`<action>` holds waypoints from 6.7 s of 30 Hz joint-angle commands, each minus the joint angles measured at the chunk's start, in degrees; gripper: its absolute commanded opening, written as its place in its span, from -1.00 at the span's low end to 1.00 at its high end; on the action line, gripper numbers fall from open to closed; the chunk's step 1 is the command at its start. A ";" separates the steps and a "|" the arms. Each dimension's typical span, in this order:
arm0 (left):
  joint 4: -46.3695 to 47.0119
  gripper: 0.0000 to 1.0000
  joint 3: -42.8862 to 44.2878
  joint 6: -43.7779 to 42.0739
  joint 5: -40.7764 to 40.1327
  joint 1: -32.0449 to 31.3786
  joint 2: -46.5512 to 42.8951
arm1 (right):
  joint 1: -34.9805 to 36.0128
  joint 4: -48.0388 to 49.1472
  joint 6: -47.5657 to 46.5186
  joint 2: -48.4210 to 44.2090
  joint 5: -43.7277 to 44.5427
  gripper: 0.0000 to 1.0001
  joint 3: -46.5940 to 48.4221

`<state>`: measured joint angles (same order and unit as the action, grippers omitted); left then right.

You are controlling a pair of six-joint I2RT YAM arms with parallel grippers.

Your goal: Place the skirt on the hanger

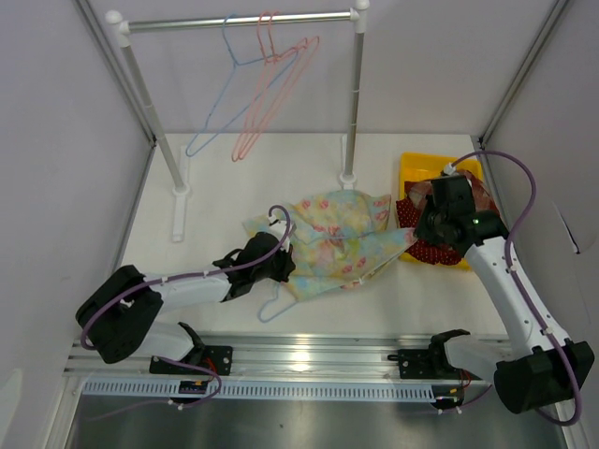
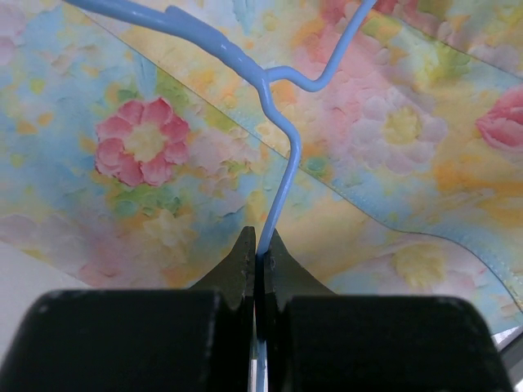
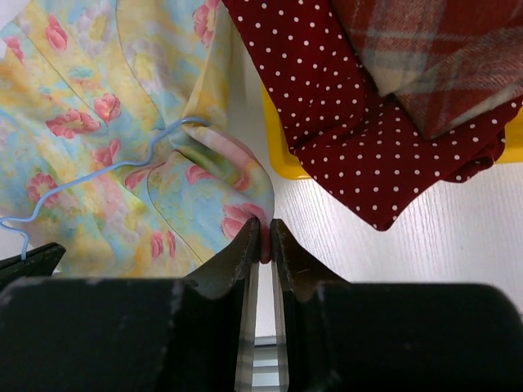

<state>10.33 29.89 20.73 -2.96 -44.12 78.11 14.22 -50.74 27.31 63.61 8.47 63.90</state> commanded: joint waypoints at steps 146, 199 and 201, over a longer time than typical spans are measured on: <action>-1.80 -1.00 14.94 -9.75 -3.46 2.46 6.89 | 73.49 29.38 9.86 35.44 9.55 -0.69 -5.63; -47.59 -1.00 23.20 -2.19 -17.69 -2.99 -38.98 | 31.31 18.75 -1.55 11.58 -7.76 0.25 26.51; -48.55 -1.00 21.88 -0.79 -18.66 -2.99 -40.74 | 31.48 19.10 -2.69 15.73 -8.99 0.24 34.40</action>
<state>-35.64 50.68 17.12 -17.87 -47.03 39.81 45.65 -34.52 27.68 74.63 3.99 88.58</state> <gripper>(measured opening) 0.025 0.621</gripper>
